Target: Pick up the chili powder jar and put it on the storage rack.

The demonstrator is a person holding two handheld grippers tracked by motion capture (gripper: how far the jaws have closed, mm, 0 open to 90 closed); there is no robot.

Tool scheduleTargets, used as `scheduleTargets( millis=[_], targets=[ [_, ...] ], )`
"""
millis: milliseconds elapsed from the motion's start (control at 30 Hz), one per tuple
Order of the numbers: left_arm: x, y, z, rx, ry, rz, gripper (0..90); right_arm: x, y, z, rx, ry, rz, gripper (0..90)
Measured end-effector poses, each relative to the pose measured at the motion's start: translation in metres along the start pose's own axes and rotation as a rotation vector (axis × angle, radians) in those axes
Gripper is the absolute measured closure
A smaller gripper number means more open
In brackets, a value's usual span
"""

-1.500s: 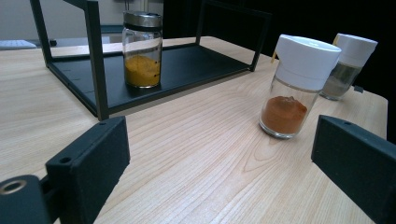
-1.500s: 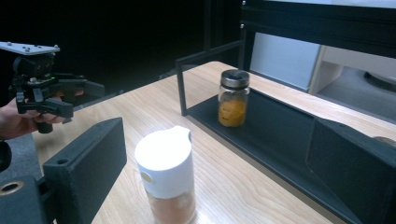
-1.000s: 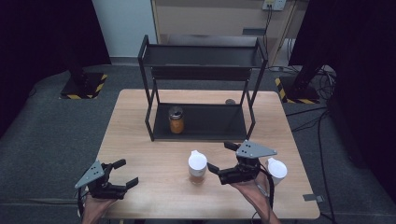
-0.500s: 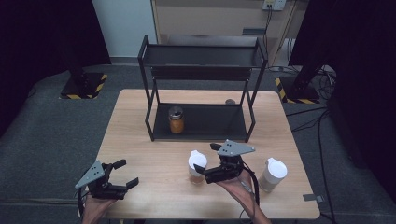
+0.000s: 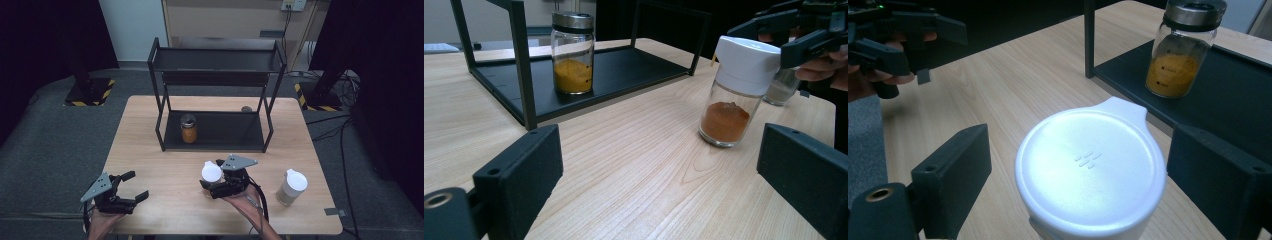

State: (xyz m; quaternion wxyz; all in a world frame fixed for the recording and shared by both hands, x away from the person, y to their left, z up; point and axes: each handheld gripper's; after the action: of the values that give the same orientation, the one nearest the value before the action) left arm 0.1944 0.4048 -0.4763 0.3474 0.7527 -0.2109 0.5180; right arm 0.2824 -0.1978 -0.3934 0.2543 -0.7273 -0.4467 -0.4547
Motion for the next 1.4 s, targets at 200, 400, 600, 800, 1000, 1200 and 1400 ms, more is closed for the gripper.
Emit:
scheduleTargets(
  millis=[200, 400, 600, 800, 1000, 1200, 1400],
  targets=[
    [0.000, 0.000, 0.000, 0.000, 0.000, 0.000, 3.9, -0.006, 0.000, 0.007, 0.002, -0.008, 0.007, 18.1],
    [0.000, 0.000, 0.000, -0.001, 0.000, 0.000, 3.9, -0.010, 0.001, 0.012, -0.004, -0.028, 0.017, 24.3],
    [0.000, 0.000, 0.000, -0.001, 0.000, 0.001, 3.9, -0.013, -0.008, 0.011, -0.036, -0.016, -0.029, 30.1],
    [0.000, 0.000, 0.000, -0.002, 0.000, 0.001, 3.9, -0.009, -0.012, 0.011, -0.051, -0.025, -0.050, 30.7],
    [0.000, 0.000, 0.000, -0.003, 0.001, 0.001, 4.0, -0.005, -0.011, 0.011, -0.046, -0.031, -0.047, 30.8],
    [0.000, 0.000, 0.000, -0.005, 0.000, 0.001, 4.0, 0.004, -0.007, 0.007, -0.061, -0.023, -0.045, 30.8],
    [0.000, 0.000, -0.001, -0.005, 0.001, 0.000, 3.9, 0.019, 0.004, 0.005, -0.065, -0.025, -0.046, 30.8]
  ],
)
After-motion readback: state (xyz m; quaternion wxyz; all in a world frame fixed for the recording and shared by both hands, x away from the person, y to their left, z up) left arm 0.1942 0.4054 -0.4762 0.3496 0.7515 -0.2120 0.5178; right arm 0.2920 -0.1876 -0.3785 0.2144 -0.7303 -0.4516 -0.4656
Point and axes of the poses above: each handheld gripper's, and its own axes: z roughly forward along the jaws, x roughly out of its top, y roughly to its right, and after that the axes turned 8 degrees about -z, right-handed
